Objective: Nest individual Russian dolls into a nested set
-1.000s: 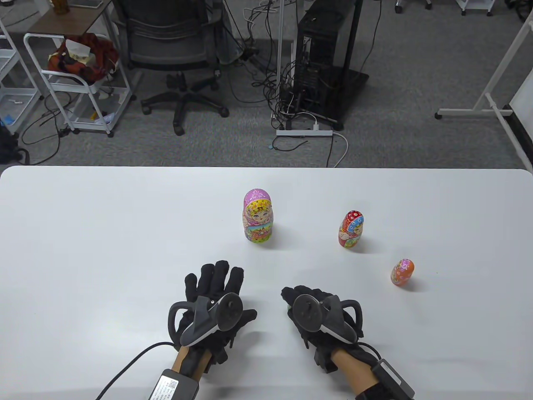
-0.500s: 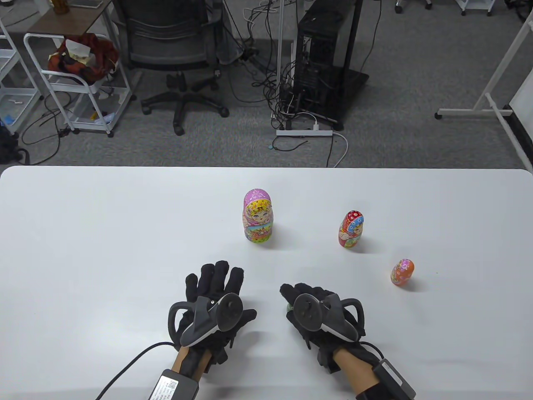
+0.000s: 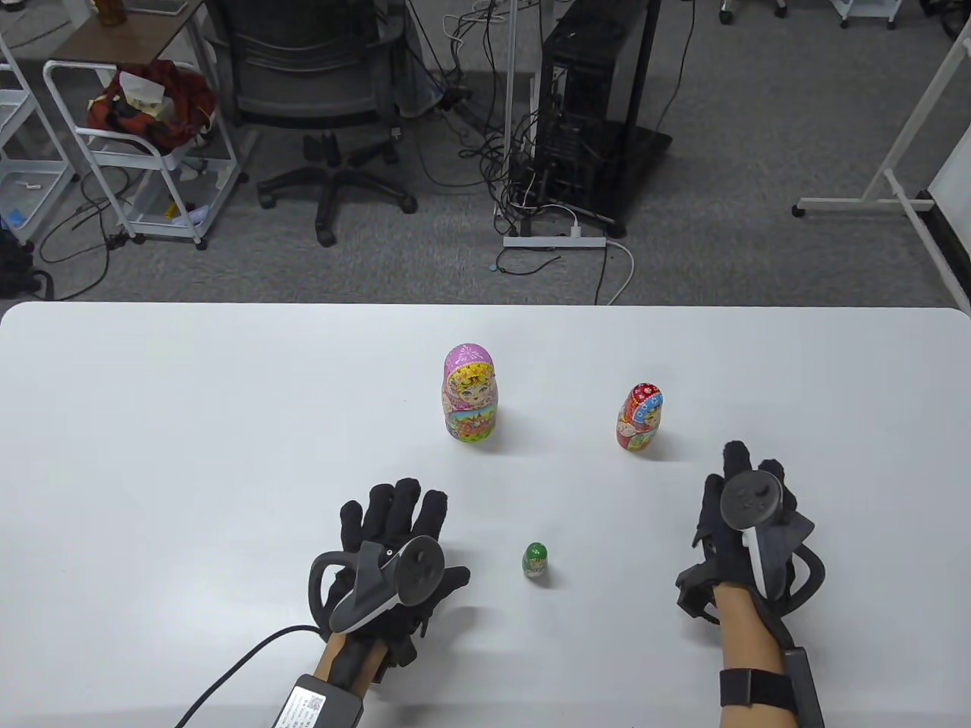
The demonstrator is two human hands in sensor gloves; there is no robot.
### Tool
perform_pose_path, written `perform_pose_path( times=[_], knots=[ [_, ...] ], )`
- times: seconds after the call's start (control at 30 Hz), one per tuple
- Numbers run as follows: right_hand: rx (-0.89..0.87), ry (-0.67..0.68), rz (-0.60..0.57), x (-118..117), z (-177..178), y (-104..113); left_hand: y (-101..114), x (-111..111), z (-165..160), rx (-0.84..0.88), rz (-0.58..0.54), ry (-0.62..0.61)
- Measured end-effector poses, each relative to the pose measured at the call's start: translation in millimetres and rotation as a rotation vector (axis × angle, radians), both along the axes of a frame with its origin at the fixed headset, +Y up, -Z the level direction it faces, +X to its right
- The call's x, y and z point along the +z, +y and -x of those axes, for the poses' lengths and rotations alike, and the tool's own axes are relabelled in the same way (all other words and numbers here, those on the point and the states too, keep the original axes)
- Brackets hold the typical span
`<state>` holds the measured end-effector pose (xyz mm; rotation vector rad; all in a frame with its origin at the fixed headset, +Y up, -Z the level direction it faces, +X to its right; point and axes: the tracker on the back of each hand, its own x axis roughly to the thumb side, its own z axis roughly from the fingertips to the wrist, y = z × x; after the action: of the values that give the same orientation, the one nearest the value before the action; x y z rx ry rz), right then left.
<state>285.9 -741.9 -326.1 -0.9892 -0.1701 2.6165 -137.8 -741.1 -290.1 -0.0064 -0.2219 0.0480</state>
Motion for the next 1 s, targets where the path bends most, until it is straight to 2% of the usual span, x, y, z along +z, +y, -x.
perform_pose_path(
  times=[0.07,0.17,0.47,0.53,0.67,0.73,0.8,1.0],
  knots=[
    [-0.049,0.016,0.072,-3,-3,-11,0,0,0,0.005,0.008,0.000],
    [0.000,-0.009,0.119,-5,-4,-19,-1,1,0,0.021,0.030,0.001],
    [0.054,0.034,0.072,-4,-3,-10,-2,2,-1,0.025,0.041,-0.005],
    [-0.001,0.080,0.010,-2,2,-4,-1,2,0,0.040,0.036,-0.004],
    [-0.264,0.281,-0.197,-2,19,17,3,2,2,0.088,0.033,0.000],
    [-0.409,0.474,-0.297,0,38,28,5,3,3,0.158,0.045,0.009],
    [-0.499,0.641,-0.348,4,59,35,9,3,4,0.181,0.048,0.013],
    [-0.439,0.987,-0.398,23,125,52,20,9,-1,0.273,0.029,-0.016]
  ],
)
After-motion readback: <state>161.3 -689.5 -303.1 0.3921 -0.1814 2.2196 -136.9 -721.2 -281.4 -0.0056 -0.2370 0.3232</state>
